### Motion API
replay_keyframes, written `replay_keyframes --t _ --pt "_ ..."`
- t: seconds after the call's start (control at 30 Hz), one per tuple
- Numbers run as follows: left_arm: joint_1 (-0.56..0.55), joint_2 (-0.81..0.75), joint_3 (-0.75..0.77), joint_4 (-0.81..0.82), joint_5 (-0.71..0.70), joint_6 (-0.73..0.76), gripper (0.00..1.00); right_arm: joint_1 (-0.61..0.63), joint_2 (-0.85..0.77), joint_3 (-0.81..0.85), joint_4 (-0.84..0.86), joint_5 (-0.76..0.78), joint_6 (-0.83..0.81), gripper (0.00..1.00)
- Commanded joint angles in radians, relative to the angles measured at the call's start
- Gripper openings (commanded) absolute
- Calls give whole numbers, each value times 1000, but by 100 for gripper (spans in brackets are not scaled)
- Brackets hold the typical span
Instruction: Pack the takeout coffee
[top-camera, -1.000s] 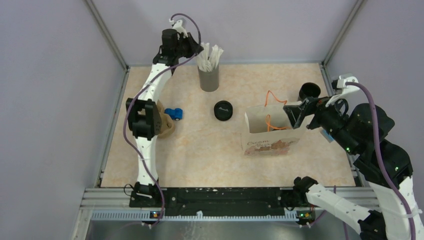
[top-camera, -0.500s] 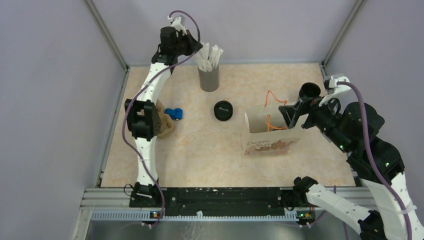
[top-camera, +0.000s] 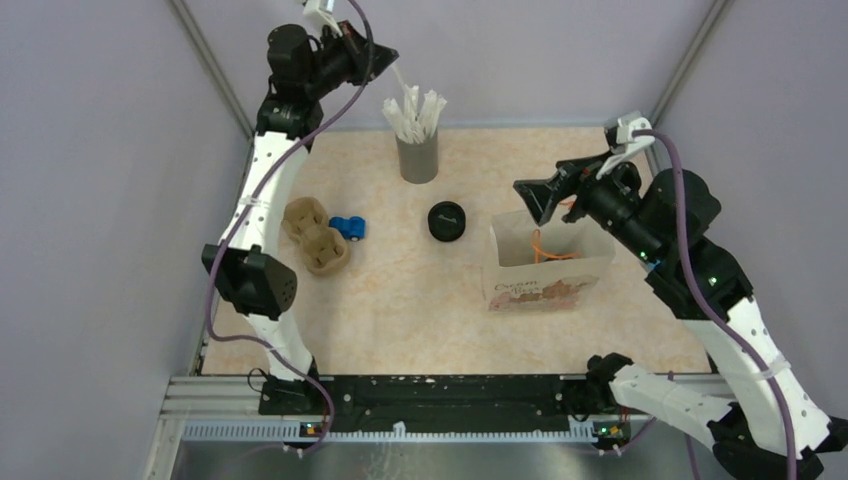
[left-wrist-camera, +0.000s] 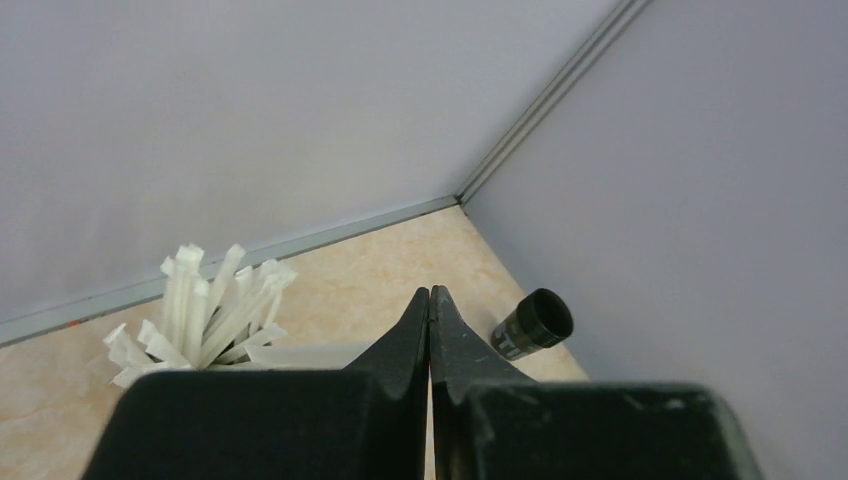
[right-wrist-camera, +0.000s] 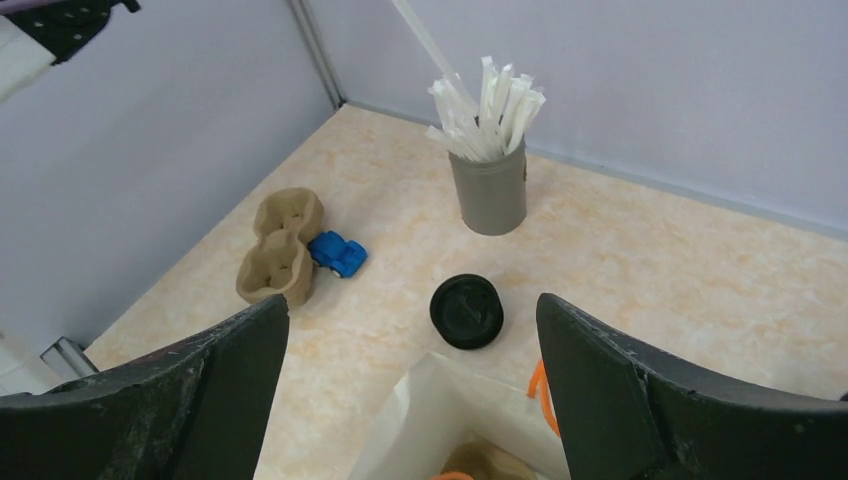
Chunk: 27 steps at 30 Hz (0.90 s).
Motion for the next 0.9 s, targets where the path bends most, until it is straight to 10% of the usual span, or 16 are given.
replay_keyframes --t 0.0,0.4,0.87 --pt "-3 -113 -16 -38 83 -27 0 -10 52 44 151 -65 -16 91" --pt "-33 -320 -166 -74 292 -177 0 -10 118 -7 434 -232 -246 92" --pt "-246 -321 -70 -86 307 -290 0 -10 -47 -2 473 80 -176 91"
